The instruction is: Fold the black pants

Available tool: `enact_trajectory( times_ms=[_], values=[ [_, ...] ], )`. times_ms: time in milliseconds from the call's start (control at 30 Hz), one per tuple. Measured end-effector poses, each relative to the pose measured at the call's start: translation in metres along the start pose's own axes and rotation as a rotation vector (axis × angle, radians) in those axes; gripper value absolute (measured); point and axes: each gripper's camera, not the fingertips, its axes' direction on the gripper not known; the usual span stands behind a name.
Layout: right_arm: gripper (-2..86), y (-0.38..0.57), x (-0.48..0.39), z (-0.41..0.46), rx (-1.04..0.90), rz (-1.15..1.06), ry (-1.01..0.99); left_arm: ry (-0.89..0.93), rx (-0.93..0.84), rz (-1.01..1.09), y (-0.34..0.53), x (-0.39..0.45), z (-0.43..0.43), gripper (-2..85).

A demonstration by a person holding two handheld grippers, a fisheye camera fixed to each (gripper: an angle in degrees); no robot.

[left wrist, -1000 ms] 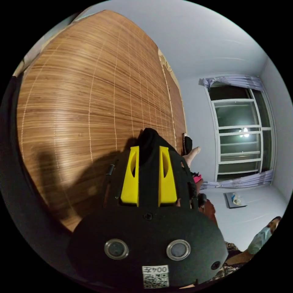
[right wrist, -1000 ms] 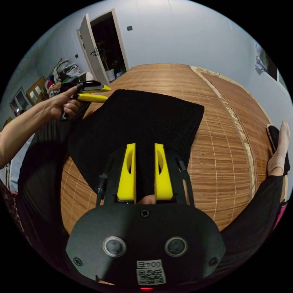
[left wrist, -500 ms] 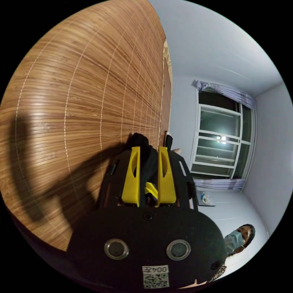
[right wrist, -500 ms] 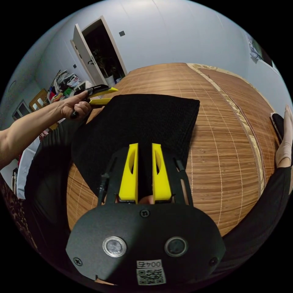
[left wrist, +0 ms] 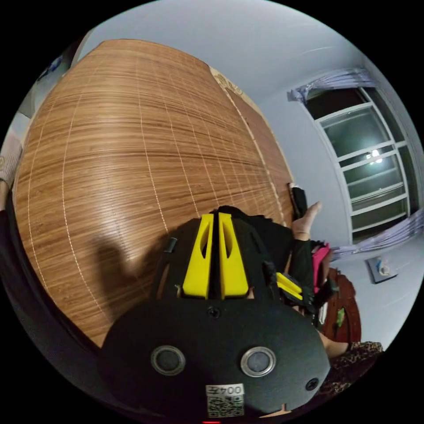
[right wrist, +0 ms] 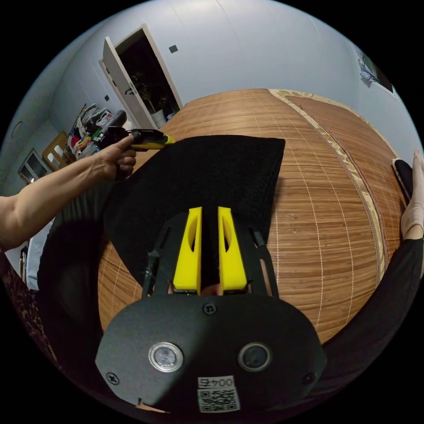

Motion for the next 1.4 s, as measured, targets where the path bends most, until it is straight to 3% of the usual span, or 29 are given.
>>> enact_trajectory(
  times_ms=[167,367,533,667,900,1067,1167,1300,1400],
  values=[
    [5.9,-0.003,0.016,0.011,0.002,0.023,-0.032,-0.081,0.031,0.048,0.013,0.016,0.033,2.5],
    [5.9,-0.007,0.035,0.024,0.002,0.030,-0.034,0.081,0.073,-0.039,0.025,0.013,0.018,2.4],
    [6.0,-0.011,0.055,0.034,0.006,0.035,-0.036,-0.152,0.179,0.057,0.050,0.077,-0.013,2.2],
    [6.0,-0.014,0.072,0.040,0.010,0.041,-0.048,-0.126,0.215,0.011,0.060,0.083,-0.015,2.2],
    [6.7,-0.020,0.112,0.050,0.019,0.069,-0.108,-0.040,0.197,0.210,0.099,0.165,0.054,1.8],
    [8.7,-0.024,0.137,0.053,0.025,0.066,-0.153,-0.072,0.186,0.184,0.112,0.162,0.085,1.1],
    [10.4,-0.034,0.164,0.042,0.052,0.123,-0.272,-0.030,0.180,0.164,0.114,0.157,0.089,0.7],
    [10.3,-0.035,0.250,0.020,0.226,0.451,-0.506,-0.080,0.182,0.194,0.122,0.168,0.097,0.6],
    [11.2,-0.041,0.314,0.037,0.200,0.650,-0.673,-0.072,0.184,0.192,0.126,0.170,0.099,0.6]
  ],
)
